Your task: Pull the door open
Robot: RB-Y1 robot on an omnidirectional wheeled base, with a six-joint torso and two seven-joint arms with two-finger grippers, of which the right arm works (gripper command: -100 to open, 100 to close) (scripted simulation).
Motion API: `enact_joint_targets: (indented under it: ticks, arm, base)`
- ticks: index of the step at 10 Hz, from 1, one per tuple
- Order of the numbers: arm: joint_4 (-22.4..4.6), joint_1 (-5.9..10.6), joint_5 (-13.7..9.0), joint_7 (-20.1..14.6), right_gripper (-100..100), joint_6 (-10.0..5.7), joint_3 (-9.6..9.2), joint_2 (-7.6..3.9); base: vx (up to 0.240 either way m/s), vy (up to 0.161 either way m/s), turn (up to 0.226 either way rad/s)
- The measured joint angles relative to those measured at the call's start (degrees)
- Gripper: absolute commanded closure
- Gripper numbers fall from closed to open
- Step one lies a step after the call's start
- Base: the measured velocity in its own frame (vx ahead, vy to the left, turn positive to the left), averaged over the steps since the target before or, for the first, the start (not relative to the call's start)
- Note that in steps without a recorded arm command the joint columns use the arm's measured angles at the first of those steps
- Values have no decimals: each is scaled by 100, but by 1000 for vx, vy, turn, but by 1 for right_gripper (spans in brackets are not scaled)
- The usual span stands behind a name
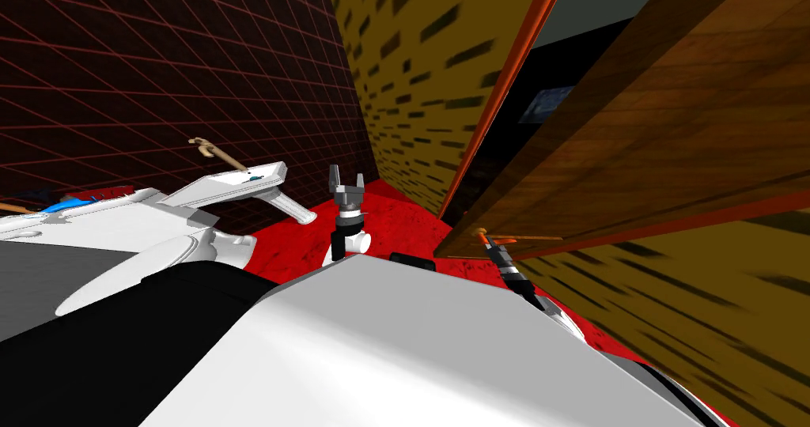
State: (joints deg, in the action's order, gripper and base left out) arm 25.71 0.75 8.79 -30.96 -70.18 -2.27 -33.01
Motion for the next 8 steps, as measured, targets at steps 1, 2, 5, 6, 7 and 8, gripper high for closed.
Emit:
enact_joint_targets:
  ticks: [1,2,5,6,7,8]
  arm:
    - [201,-143,-8,-24,100,31,19,-31]
    - [-10,-48,3,-20,100,-86,9,-32]
    - [-169,-37,8,-26,100,-217,12,-38]
    - [-163,-54,9,-26,100,-248,18,-45]
    - [-180,-67,10,-30,100,-286,25,-57]
    - [-282,-59,9,-30,100,-377,36,-78]
  base:
    - [-154,-48,38]
    - [-50,-6,-8]
    - [-169,-95,187]
    - [-200,-103,177]
    - [-207,-81,214]
    - [-173,-84,140]
